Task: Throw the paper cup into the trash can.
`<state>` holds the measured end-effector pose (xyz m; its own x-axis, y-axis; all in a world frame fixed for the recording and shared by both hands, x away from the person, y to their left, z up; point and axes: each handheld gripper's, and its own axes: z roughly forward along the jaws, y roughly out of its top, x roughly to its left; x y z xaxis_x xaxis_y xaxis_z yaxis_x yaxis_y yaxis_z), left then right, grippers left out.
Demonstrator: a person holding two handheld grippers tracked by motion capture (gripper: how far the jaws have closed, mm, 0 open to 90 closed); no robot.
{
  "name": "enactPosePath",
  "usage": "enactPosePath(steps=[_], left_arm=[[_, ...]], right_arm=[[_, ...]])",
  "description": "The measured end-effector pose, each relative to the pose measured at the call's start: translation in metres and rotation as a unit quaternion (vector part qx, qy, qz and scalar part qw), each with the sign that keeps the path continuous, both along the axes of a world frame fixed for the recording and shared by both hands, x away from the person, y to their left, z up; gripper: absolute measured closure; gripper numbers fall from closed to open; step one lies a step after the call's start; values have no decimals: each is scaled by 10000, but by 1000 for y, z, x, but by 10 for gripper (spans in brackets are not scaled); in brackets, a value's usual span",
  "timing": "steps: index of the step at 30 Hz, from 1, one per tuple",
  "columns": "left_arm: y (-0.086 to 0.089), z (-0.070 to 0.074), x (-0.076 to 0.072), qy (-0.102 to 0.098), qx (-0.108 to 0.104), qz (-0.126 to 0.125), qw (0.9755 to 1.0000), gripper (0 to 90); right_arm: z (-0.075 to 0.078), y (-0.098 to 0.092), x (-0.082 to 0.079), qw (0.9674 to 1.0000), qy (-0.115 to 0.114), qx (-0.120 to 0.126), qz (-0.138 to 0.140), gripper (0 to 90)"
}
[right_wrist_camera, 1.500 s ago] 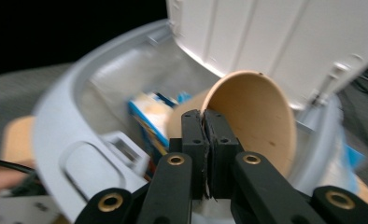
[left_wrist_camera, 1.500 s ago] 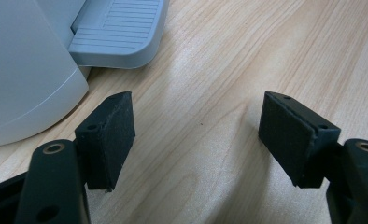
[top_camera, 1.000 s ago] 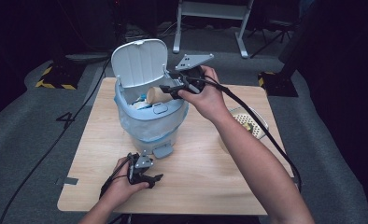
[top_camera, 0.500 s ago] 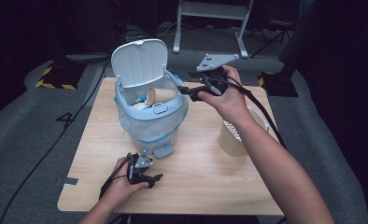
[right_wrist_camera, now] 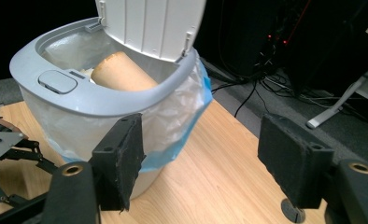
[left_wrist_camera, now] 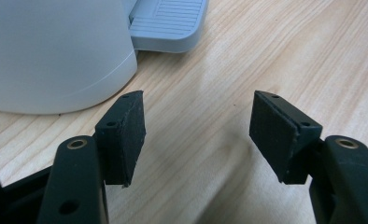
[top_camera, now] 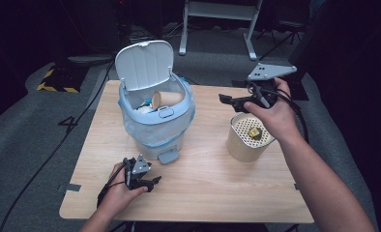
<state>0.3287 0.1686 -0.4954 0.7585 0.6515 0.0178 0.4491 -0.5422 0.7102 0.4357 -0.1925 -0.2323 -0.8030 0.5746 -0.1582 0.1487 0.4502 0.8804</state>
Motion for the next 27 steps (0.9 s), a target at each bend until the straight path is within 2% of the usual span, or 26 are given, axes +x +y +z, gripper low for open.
enactPosePath(steps=[9, 13, 18, 27], left_arm=[[16, 2, -4, 160, -45, 77, 9998, 360], [22, 1, -5, 242, -89, 182, 9995, 359], [29, 2, -6, 237, -94, 239, 9994, 359], [36, 2, -4, 312, -131, 314, 9989, 360]], right_arm=[[-6, -38, -12, 9994, 209, 151, -229, 314], [-15, -54, -20, 9987, 305, 169, -375, 314], [-27, -73, -30, 9974, 417, 274, -524, 314], [-47, -108, -53, 9957, 418, 313, -765, 309]])
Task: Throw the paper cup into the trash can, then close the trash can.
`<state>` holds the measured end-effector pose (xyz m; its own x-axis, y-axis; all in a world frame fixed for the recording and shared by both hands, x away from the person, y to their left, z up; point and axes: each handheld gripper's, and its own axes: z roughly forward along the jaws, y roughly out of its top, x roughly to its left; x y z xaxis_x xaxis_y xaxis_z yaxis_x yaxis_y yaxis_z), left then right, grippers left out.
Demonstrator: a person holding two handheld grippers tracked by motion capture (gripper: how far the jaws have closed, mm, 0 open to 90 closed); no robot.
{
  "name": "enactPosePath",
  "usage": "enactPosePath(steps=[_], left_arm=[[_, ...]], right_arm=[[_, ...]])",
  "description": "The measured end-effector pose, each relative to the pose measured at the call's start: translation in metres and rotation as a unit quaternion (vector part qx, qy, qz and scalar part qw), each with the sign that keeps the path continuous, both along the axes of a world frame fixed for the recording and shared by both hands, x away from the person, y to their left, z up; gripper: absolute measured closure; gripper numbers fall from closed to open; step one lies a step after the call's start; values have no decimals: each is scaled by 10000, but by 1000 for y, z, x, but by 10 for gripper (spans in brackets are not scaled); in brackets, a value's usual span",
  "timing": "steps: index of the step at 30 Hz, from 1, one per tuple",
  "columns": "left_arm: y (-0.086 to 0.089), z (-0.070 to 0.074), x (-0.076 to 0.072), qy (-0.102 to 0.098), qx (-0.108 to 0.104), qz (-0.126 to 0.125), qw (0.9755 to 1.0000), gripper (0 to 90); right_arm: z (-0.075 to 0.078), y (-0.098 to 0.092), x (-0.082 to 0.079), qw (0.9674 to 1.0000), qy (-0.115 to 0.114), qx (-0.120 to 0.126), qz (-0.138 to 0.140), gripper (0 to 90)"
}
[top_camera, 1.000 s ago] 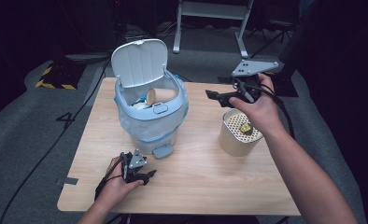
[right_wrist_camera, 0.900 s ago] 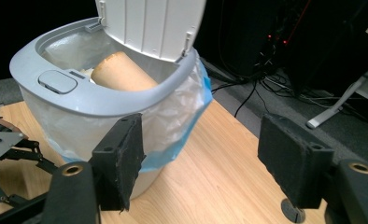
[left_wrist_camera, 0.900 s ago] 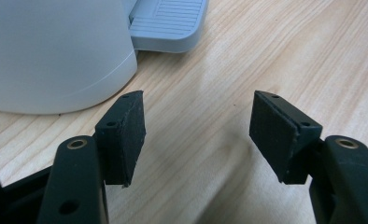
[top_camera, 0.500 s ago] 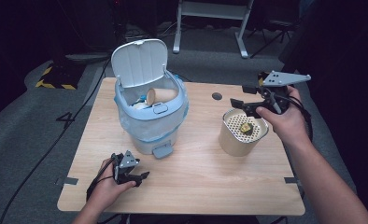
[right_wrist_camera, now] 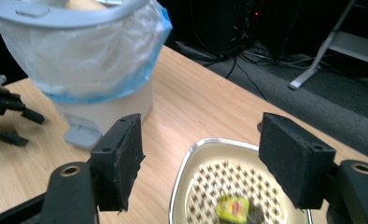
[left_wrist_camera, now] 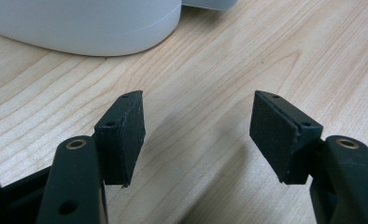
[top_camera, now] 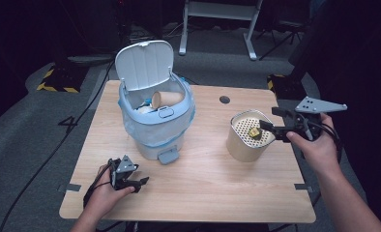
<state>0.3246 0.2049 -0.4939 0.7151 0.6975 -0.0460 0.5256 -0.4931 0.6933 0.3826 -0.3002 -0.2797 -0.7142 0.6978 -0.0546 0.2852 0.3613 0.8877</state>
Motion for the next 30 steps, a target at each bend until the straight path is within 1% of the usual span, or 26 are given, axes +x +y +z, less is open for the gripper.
enactPosePath(steps=[5, 7, 8, 11, 14, 16, 18, 20, 21, 23, 24, 27, 30], left_arm=[[-1, 0, 0, -6, -23, 35, 10000, 360], [-1, 1, 0, -7, -18, 25, 10000, 360], [-1, 2, 0, -6, -49, 50, 10000, 360], [0, 2, 0, -43, -65, 90, 9999, 360], [1, 3, -1, -26, -103, 110, 9999, 361], [3, 4, -1, -24, -160, 124, 9998, 361], [5, 7, -2, -40, -274, 151, 9995, 363], [7, 11, -2, -95, -294, 180, 9994, 363], [8, 12, -2, -107, -343, 195, 9992, 363], [10, 16, -1, -139, -427, 231, 9987, 368], [12, 18, -1, -154, -437, 227, 9987, 371], [15, 23, 0, -196, -575, 326, 9976, 378], [18, 29, 0, -242, -608, 354, 9972, 385]], right_arm=[[-16, -19, -11, 9998, 85, 46, -146, 305], [-24, -27, -15, 9997, 98, 35, -216, 302], [-26, -29, -16, 9997, 97, 23, -244, 297], [-38, -38, -22, 9994, 175, 85, -297, 295], [-50, -45, -27, 9992, 191, 28, -359, 294], [-62, -48, -32, 9988, 249, -29, -413, 293], [-76, -51, -36, 9986, 297, -101, -434, 293], [-89, -53, -40, 9981, 366, -180, -454, 293], [-94, -54, -40, 9980, 388, -211, -456, 293], [-109, -55, -42, 9973, 474, -297, -480, 293], [-114, -55, -43, 9970, 512, -311, -495, 292], [-132, -57, -44, 9955, 576, -477, -588, 290], [-151, -57, -44, 9945, 606, -511, -689, 283]])
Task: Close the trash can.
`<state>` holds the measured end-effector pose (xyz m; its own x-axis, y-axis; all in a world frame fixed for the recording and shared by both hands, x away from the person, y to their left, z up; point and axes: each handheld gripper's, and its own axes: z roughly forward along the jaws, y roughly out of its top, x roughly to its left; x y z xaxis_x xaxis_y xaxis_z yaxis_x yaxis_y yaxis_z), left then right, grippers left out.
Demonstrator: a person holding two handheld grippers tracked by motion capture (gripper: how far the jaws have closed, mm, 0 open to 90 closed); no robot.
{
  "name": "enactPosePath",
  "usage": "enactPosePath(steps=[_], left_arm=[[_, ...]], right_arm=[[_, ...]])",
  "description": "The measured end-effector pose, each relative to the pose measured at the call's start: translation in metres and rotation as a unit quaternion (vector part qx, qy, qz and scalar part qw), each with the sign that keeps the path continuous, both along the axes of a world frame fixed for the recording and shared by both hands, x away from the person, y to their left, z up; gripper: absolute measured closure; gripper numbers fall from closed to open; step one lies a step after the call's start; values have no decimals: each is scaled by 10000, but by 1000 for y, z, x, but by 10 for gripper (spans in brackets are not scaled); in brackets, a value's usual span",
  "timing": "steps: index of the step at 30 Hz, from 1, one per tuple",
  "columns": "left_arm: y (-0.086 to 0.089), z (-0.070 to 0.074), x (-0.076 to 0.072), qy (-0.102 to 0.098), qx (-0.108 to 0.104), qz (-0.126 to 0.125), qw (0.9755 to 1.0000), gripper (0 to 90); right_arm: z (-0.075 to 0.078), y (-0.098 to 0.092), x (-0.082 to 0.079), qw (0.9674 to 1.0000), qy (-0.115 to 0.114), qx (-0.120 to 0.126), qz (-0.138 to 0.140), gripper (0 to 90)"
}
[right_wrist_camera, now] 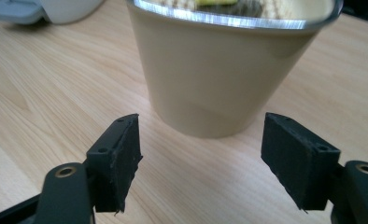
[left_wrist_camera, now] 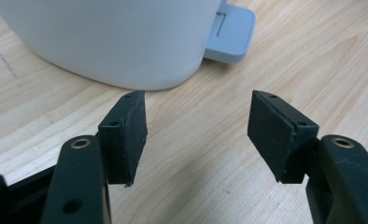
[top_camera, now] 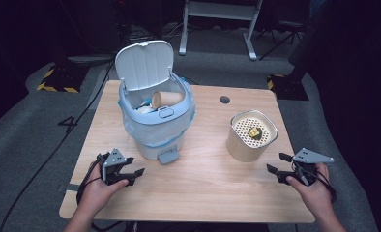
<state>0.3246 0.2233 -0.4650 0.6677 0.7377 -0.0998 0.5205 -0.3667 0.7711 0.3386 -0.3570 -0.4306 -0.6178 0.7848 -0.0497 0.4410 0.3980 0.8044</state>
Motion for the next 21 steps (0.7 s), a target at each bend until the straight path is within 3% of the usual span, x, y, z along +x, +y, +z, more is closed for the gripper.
enactPosePath(steps=[5, 10, 14, 21], left_arm=[[4, 11, -1, -136, -159, 70, 9998, 388], [8, 27, 2, -244, -295, 96, 9992, 392], [11, 40, 5, -301, -357, 67, 9989, 389], [23, 73, 15, -458, -608, -66, 9971, 386]], right_arm=[[-38, 1, 2, 9991, 338, 188, -160, 271], [-63, 1, 3, 9989, 376, 39, -290, 266], [-73, 5, 0, 9985, 424, -154, -307, 255], [-73, 6, -3, 9982, 490, -119, -317, 248]])
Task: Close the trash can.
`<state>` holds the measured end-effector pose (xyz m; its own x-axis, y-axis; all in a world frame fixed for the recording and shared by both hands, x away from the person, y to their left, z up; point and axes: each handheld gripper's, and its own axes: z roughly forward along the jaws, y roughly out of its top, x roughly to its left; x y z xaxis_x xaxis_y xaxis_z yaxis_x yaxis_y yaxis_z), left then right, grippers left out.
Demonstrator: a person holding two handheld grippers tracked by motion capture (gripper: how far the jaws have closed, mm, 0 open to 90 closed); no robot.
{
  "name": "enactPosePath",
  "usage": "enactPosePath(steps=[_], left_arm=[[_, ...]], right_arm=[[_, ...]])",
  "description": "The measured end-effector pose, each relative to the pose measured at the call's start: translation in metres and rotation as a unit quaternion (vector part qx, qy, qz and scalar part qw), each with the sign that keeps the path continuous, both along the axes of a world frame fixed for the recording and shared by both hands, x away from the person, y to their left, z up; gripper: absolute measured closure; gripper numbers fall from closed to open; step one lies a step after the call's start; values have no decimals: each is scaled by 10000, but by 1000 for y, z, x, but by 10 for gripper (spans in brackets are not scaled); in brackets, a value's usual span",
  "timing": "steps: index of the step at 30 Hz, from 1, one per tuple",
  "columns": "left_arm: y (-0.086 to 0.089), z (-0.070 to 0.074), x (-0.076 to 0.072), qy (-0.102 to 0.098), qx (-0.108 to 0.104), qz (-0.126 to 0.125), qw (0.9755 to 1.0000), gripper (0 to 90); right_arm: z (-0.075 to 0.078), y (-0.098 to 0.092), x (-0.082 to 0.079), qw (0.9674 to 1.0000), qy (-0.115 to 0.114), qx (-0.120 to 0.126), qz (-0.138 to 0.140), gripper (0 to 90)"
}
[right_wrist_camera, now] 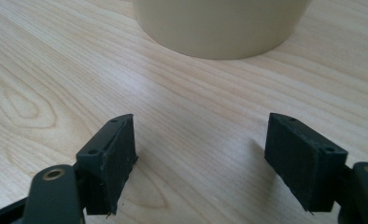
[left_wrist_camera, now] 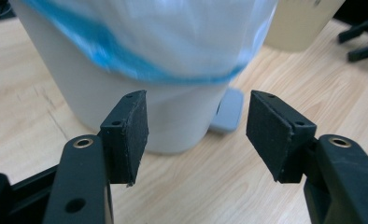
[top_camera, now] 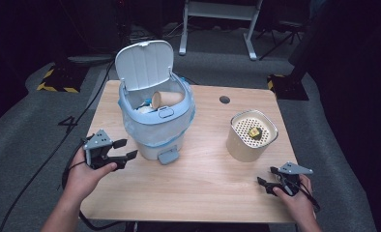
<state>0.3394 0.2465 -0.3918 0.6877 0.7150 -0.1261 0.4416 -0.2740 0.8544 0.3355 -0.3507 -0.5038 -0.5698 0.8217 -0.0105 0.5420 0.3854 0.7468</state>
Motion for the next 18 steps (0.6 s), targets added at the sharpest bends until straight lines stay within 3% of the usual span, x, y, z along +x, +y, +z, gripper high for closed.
enactPosePath(steps=[5, 8, 11, 18], left_arm=[[10, 22, 6, -121, -86, 17, 9999, 396], [15, 34, 9, -187, -188, -107, 9996, 402], [20, 44, 13, -349, -140, -357, 9987, 397], [29, 69, 21, -512, -249, -487, 9972, 397]], right_arm=[[0, 0, -1, 10000, -4, 7, -7, 248], [0, 0, -1, 10000, 0, 8, -11, 248], [0, 0, -1, 10000, 0, 8, -10, 248], [0, 0, -1, 10000, -1, 7, -10, 248]])
